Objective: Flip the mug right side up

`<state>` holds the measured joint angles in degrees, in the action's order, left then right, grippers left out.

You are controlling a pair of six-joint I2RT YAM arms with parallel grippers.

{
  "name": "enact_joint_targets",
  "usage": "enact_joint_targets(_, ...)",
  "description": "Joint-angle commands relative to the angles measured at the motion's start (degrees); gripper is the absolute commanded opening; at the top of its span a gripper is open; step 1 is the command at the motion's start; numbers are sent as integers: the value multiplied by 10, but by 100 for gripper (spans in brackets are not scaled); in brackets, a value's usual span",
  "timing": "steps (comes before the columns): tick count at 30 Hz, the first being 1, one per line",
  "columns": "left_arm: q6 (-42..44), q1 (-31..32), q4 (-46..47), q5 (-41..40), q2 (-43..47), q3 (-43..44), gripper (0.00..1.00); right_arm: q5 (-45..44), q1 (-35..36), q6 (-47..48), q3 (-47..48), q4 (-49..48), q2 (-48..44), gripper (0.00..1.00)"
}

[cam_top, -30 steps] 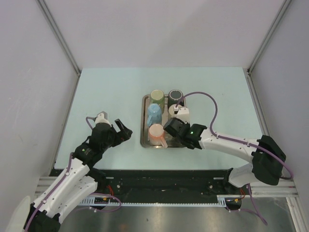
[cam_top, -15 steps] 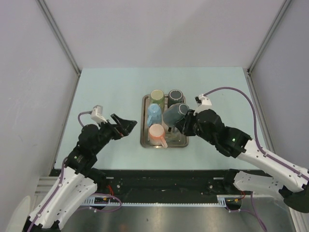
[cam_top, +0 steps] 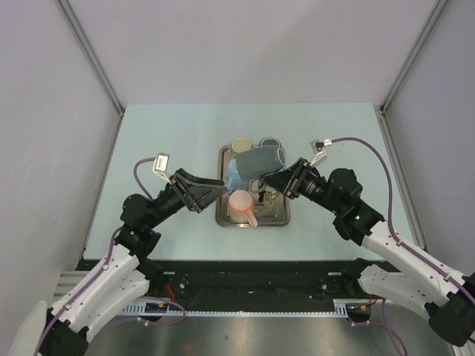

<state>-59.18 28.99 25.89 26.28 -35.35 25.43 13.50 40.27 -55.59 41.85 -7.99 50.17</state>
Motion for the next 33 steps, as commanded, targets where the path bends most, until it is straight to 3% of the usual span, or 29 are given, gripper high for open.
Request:
enact_joint_targets(1, -22, 26, 98, 46, -32, 18, 97, 77, -4, -62, 2, -228, 6, 0)
enact_joint_targets(19, -32, 88, 143, 41, -127, 48, 88, 86, 8, -64, 0, -300, 41, 0)
enact_joint_targets(33, -62, 103, 166, 0, -163, 72, 70, 72, 33, -40, 0, -278, 42, 0)
